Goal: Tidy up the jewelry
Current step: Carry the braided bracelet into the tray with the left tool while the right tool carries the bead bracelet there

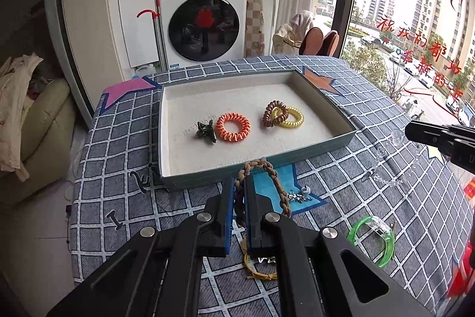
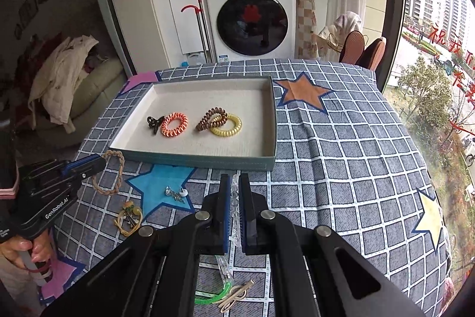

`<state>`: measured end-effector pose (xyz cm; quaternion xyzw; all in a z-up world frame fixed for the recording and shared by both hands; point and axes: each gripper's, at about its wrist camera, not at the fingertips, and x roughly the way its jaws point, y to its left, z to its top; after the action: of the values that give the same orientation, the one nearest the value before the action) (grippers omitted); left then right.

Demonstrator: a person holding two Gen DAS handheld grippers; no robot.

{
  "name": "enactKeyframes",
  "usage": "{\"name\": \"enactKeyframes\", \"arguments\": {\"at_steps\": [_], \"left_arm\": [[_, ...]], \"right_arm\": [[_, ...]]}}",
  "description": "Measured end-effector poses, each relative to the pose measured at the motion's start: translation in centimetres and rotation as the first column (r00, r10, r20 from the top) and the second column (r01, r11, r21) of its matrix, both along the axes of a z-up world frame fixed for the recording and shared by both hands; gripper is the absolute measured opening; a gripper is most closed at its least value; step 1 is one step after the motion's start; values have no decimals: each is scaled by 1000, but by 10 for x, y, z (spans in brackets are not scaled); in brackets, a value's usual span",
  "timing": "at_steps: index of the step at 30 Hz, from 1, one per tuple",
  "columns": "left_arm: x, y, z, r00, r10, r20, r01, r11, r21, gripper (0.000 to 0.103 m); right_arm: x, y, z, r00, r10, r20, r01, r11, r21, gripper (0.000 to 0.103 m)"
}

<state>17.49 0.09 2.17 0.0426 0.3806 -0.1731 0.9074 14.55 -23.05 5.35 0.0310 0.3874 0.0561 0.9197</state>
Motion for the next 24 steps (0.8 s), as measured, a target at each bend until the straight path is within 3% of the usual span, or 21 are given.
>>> {"name": "enactKeyframes", "arguments": {"at_steps": [12,17,24], "left_arm": [[54,10,15,999,34,10,-34,999,16,26],[89,9,7,998,56,-33,-55,998,9,26],[121,-4,-14,996,78,-52,-76,996,38,26]], "right_arm": [[63,31,32,996,80,34,-82,995,55,6],[98,44,20,995,96,12,-96,993,74,6],[142,40,-21,997,58,-60,-53,995,85,6]]}}
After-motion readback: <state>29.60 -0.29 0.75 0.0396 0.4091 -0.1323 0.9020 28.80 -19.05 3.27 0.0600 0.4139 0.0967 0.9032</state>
